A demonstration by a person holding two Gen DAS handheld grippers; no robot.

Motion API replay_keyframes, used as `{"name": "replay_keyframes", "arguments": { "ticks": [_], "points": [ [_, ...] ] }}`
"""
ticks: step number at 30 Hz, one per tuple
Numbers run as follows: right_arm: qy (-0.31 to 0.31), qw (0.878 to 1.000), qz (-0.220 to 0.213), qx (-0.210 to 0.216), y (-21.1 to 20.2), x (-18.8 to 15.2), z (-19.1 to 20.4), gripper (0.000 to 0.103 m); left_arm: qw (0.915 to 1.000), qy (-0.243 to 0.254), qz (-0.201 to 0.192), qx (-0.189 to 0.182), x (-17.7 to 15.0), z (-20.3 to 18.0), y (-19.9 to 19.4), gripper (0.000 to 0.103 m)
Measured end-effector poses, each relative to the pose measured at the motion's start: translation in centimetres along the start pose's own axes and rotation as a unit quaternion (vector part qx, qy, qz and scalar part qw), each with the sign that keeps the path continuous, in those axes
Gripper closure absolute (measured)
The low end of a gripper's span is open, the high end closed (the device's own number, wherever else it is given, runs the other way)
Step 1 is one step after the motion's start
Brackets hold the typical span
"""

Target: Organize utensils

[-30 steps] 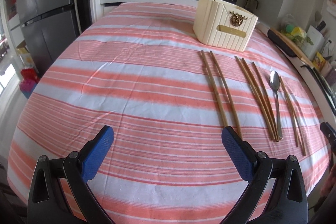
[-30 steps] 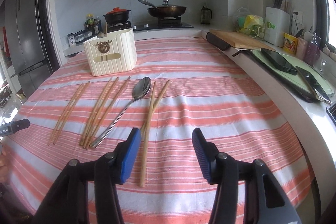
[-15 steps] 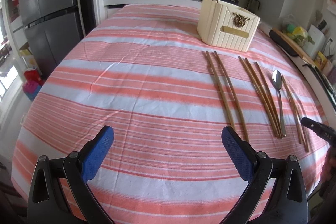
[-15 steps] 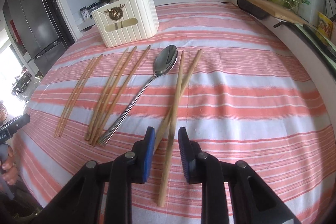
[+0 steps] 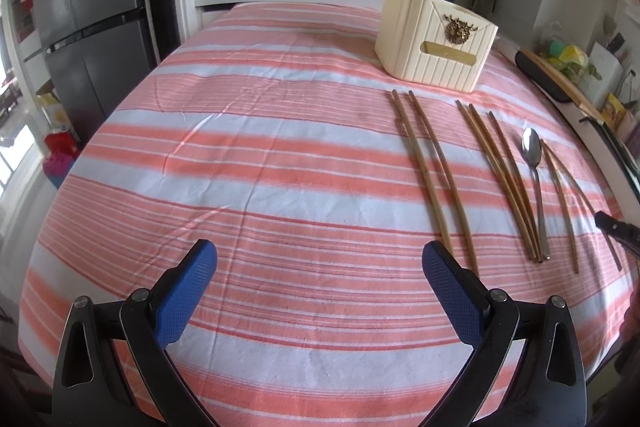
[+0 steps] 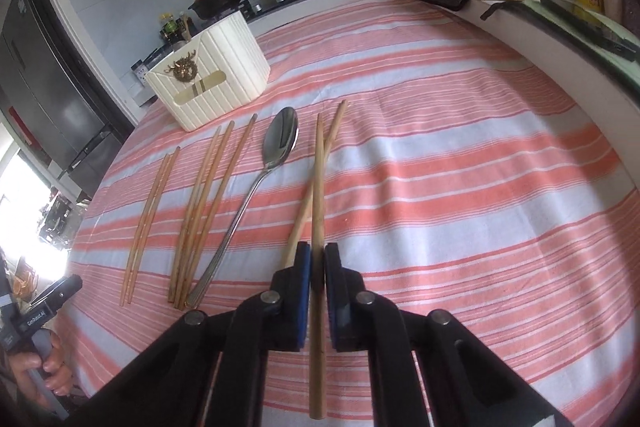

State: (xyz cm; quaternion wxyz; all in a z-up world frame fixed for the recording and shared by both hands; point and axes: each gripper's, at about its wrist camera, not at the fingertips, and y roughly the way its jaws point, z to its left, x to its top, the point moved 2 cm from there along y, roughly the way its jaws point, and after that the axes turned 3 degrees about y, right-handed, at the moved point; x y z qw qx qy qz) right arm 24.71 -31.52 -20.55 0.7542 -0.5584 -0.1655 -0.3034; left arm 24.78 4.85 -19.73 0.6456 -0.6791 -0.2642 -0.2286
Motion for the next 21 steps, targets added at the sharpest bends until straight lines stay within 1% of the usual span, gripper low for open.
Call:
{"name": "replay_keyframes", "arguments": {
  "ticks": [2, 4, 6, 8, 11, 12, 13, 14, 15, 18, 21],
  "points": [
    [-0.001, 0.999, -0.026, -0.024, -1.0, 0.2, -0.7, 0.096, 1.0, 0.002, 0.001, -0.001, 0.3, -0.3, 0.2, 0.001],
    [-0.01, 0.997, -0.047, -0.062, -1.6, 0.3, -1.5, 0.096, 1.0, 0.003, 0.002, -0.003, 0.7, -0.5, 0.5, 0.001],
    [-0.036, 0.992, -0.051, -0.113, -1.3, 0.3, -2.2, 0.096, 1.0, 0.003, 0.005, -0.006, 1.1, -0.8, 0.8, 0.001],
    [-0.054, 0.988, -0.041, -0.14, -0.6, 0.2, -2.8, 0.095, 0.9999, 0.004, 0.007, -0.01, 1.7, -1.1, 1.2, 0.001],
    [-0.06, 0.987, -0.014, -0.15, 0.3, -0.6, -3.5, 0.093, 0.9997, 0.0, 0.011, -0.022, 2.7, -1.6, 1.9, 0.001],
    [-0.062, 0.987, -0.009, -0.151, 0.5, -0.9, -3.6, 0.083, 0.9996, -0.004, 0.013, -0.025, 3.0, -1.8, 2.2, 0.001],
    [-0.066, 0.987, -0.014, -0.149, 0.4, -1.1, -3.4, 0.078, 0.9995, -0.007, 0.016, -0.028, 3.3, -2.0, 2.6, 0.001],
    [-0.07, 0.986, -0.017, -0.15, 0.4, -1.1, -3.2, 0.064, 0.9993, -0.01, 0.018, -0.032, 3.6, -2.3, 3.0, 0.001],
    [-0.073, 0.986, -0.017, -0.149, 0.4, -1.2, -3.1, 0.06, 0.9992, -0.01, 0.02, -0.034, 3.8, -2.5, 3.4, 0.001],
    [-0.073, 0.987, -0.013, -0.146, 0.5, -1.4, -3.1, 0.06, 0.9993, -0.004, 0.026, -0.027, 4.4, -3.6, 4.6, 0.001],
    [-0.068, 0.987, -0.017, -0.142, 0.5, -1.5, -3.2, 0.059, 0.9994, 0.014, 0.029, -0.009, 4.6, -4.8, 6.0, 0.001]
  ]
}}
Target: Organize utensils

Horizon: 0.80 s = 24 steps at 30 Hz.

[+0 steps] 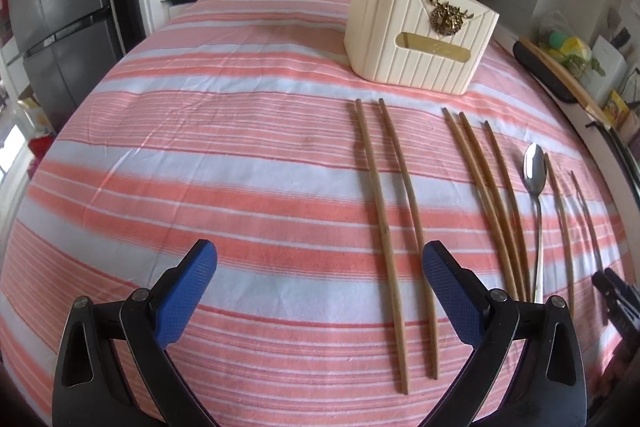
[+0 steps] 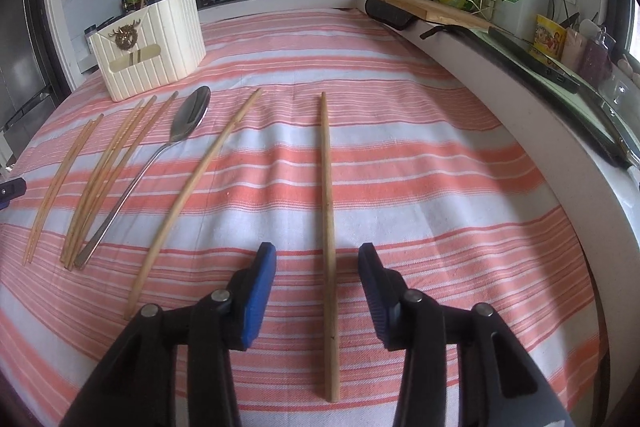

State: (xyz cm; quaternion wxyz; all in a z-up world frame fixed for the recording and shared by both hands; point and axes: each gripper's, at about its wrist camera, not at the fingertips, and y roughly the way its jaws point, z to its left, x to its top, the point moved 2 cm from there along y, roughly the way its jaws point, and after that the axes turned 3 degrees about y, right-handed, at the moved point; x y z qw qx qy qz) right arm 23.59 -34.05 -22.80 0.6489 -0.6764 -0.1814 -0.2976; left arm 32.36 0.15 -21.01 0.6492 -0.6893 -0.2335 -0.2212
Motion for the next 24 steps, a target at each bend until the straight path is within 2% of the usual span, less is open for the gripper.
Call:
{"name": "replay_keyframes", "arguments": {
  "ticks": [4, 9, 12, 14, 15, 16, 17, 19, 24],
  "points": [
    [-0.002, 1.0, -0.002, -0.003, 0.0, -0.1, 0.2, 0.059, 0.998, 0.023, 0.011, 0.058, 0.2, -0.7, 2.2, 0.001],
    [0.0, 1.0, -0.004, -0.001, 0.0, -0.2, 0.2, 0.059, 0.9978, 0.029, 0.027, 0.053, 0.3, -0.9, 3.1, 0.003],
    [-0.002, 1.0, -0.004, -0.004, 0.1, -0.1, 0.3, 0.058, 0.998, 0.047, 0.022, 0.036, 0.4, -1.6, 2.9, 0.021],
    [-0.002, 1.0, -0.004, -0.006, 0.2, -0.1, 0.3, 0.058, 0.998, 0.056, 0.018, 0.024, 0.3, -2.1, 2.5, 0.047],
    [-0.003, 1.0, -0.003, -0.006, 0.2, -0.1, 0.4, 0.058, 0.9979, 0.06, 0.016, 0.02, 0.2, -2.3, 2.3, 0.056],
    [-0.004, 1.0, -0.003, -0.007, 0.2, 0.0, 0.4, 0.058, 0.9977, 0.064, 0.015, 0.016, 0.2, -2.6, 2.2, 0.078],
    [-0.005, 1.0, -0.001, -0.008, 0.2, 0.0, 0.3, 0.058, 0.9976, 0.066, 0.015, 0.012, 0.1, -2.7, 2.1, 0.094],
    [-0.006, 1.0, 0.001, -0.01, 0.2, 0.1, 0.4, 0.059, 0.9975, 0.068, 0.015, 0.011, -0.1, -2.9, 1.9, 0.098],
    [-0.008, 1.0, 0.011, -0.008, 0.1, 0.1, 0.3, 0.06, 0.998, 0.062, 0.012, 0.005, -1.1, -2.1, 0.9, 0.099]
  ]
}}
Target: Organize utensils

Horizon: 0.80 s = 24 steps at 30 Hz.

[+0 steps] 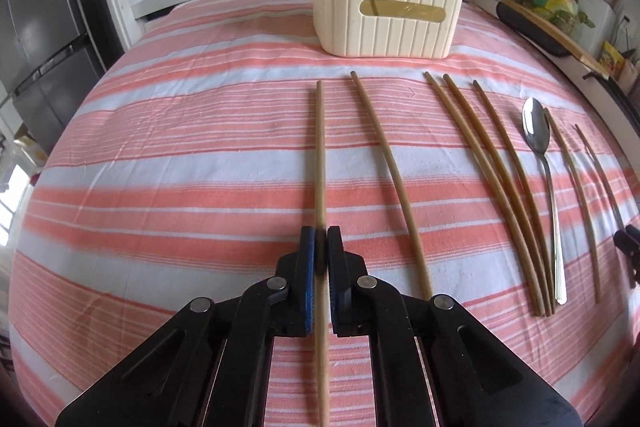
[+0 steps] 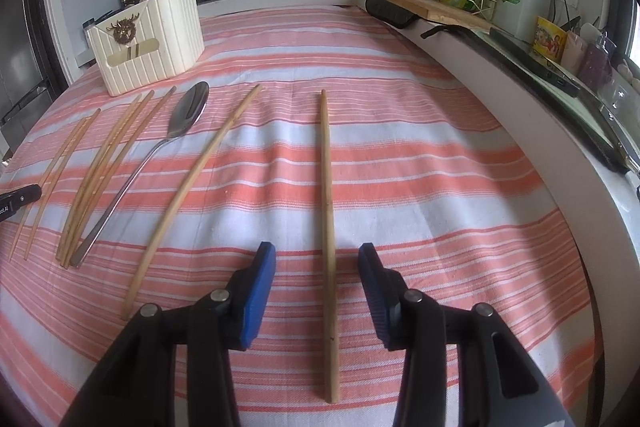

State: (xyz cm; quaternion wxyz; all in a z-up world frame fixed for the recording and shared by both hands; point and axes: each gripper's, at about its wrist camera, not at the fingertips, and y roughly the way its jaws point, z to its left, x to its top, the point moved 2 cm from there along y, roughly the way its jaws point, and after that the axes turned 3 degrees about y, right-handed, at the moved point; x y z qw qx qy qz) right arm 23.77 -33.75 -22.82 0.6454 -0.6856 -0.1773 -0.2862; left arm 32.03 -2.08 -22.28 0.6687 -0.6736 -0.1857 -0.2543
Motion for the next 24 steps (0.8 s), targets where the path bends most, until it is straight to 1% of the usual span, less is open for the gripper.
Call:
{"name": "replay_keyframes", "arguments": {
  "ticks": [3, 6, 8, 12, 13, 14, 15, 16, 17, 20, 24],
  "points": [
    [-0.005, 1.0, 0.013, 0.005, -0.2, 0.0, -0.3, 0.061, 0.9999, -0.007, 0.006, -0.007, -1.2, 1.0, -0.8, 0.099],
    [-0.023, 0.999, 0.035, 0.008, -0.5, -0.1, -0.5, 0.061, 0.9997, -0.01, 0.016, -0.019, -2.6, 1.9, -2.1, 0.099],
    [-0.039, 0.998, 0.053, 0.01, -0.7, -0.2, -0.5, 0.059, 0.9993, -0.008, 0.023, -0.028, -3.4, 2.4, -2.8, 0.099],
    [-0.058, 0.995, 0.083, 0.015, -0.9, -0.2, -0.7, 0.059, 0.9983, 0.003, 0.038, -0.045, -3.9, 3.0, -3.5, 0.097],
    [-0.062, 0.994, 0.089, 0.017, -0.8, -0.2, -0.7, 0.059, 0.9978, 0.002, 0.041, -0.052, -3.9, 3.1, -3.6, 0.093],
    [-0.067, 0.993, 0.094, 0.018, -0.8, -0.1, -0.7, 0.059, 0.9971, 0.002, 0.046, -0.061, -3.9, 3.3, -3.6, 0.081],
    [-0.071, 0.992, 0.099, 0.019, -0.7, 0.0, -0.6, 0.059, 0.9963, 0.001, 0.05, -0.07, -3.8, 3.4, -3.5, 0.073],
    [-0.072, 0.992, 0.102, 0.02, -0.6, 0.1, -0.6, 0.059, 0.9961, 0.003, 0.049, -0.073, -3.7, 3.6, -3.5, 0.059],
    [-0.07, 0.992, 0.105, 0.022, -0.5, 0.2, -0.6, 0.059, 0.9964, 0.007, 0.045, -0.072, -3.5, 3.7, -3.6, 0.054],
    [-0.068, 0.991, 0.116, 0.026, -0.3, 0.5, -0.7, 0.059, 0.9964, 0.03, 0.048, -0.063, -2.7, 3.9, -3.3, 0.054],
    [-0.069, 0.988, 0.134, 0.037, 0.0, 1.0, -0.9, 0.059, 0.9947, 0.038, 0.063, -0.072, -1.5, 4.2, -2.5, 0.054]
  ]
}}
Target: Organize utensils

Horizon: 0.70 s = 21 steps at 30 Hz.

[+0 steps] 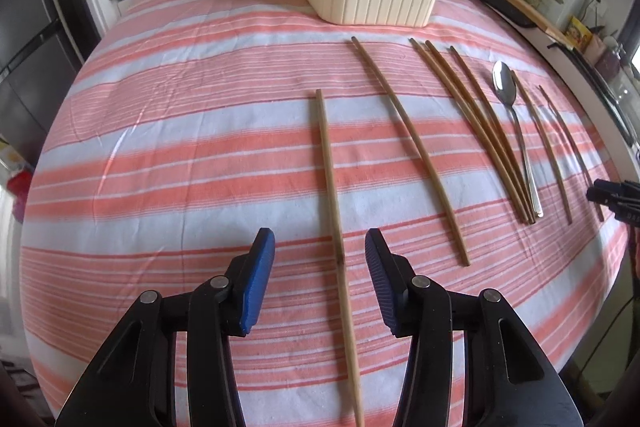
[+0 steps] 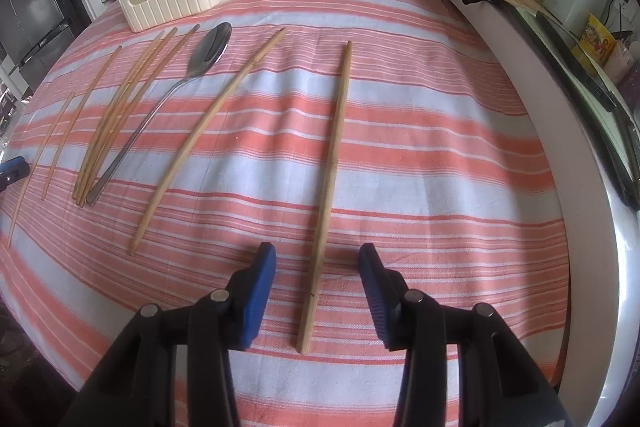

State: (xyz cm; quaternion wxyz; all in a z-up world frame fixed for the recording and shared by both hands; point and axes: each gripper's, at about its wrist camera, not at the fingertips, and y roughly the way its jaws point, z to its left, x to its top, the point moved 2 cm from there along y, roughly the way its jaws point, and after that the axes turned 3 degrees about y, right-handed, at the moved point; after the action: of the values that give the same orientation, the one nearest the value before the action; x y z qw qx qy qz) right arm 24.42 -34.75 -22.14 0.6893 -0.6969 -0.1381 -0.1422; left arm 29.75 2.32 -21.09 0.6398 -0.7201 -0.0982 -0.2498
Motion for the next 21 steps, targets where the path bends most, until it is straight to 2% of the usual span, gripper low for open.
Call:
{"name": "replay_keyframes", "arguments": {
  "ticks": [8, 13, 20, 21],
  "points": [
    [0.011, 0.999, 0.039, 0.029, 0.9, 2.3, -0.6, 0.059, 0.999, 0.031, 0.03, 0.004, 2.1, -0.2, 2.2, 0.053],
    [0.02, 0.998, 0.052, 0.023, 2.7, 6.2, -1.2, 0.059, 0.9979, 0.043, 0.048, 0.0, 4.1, -0.1, 3.5, 0.053],
    [0.051, 0.997, 0.052, 0.015, 5.4, 11.9, -1.9, 0.059, 0.9968, 0.034, 0.072, -0.005, 6.8, 0.4, 5.0, 0.056],
    [0.054, 0.997, 0.048, 0.014, 5.6, 12.6, -1.8, 0.066, 0.9968, 0.035, 0.072, -0.001, 7.1, 0.3, 5.2, 0.057]
  ]
}}
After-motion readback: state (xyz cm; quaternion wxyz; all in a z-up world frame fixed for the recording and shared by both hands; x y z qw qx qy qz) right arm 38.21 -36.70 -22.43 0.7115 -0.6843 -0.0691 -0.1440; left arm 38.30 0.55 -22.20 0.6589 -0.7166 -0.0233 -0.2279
